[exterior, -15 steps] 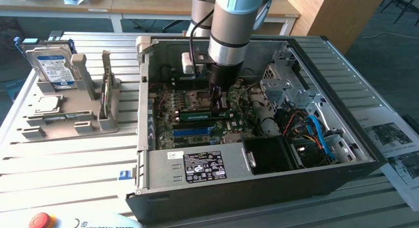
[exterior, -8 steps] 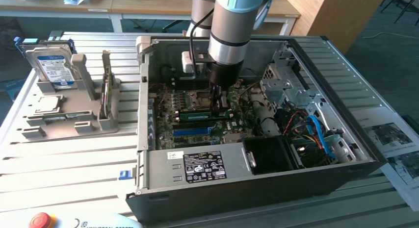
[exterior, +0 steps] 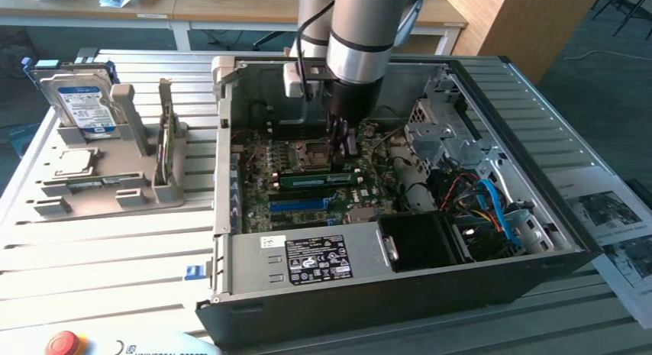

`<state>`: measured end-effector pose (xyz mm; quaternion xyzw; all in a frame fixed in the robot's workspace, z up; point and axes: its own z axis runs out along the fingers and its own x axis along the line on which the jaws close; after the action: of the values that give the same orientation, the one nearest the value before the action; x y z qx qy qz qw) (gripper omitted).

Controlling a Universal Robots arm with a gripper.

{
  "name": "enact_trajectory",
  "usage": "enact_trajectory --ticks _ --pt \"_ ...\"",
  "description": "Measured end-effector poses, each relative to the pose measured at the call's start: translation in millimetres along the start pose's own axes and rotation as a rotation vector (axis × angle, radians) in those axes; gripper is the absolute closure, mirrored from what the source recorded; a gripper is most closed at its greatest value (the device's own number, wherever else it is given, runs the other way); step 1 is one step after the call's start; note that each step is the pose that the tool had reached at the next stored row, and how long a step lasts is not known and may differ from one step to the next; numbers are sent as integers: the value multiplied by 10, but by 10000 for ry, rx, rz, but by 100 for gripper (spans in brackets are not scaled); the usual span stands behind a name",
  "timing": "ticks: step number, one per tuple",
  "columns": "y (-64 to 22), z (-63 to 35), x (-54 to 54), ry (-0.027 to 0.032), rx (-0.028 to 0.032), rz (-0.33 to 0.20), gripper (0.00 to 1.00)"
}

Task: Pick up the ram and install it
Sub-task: 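Insert the ram into the slot, then press down the ram until it locks into place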

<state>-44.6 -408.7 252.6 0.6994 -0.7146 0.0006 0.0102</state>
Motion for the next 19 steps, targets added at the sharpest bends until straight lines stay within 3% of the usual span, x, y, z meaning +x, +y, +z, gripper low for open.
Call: enact_trajectory --ticks 3,6,7,19 --pt "2 -135 2 3 -1 0 76" --pt "7 -546 8 3 0 0 76" --pt "8 -608 9 2 1 1 76" --pt "8 -610 9 3 1 0 76"
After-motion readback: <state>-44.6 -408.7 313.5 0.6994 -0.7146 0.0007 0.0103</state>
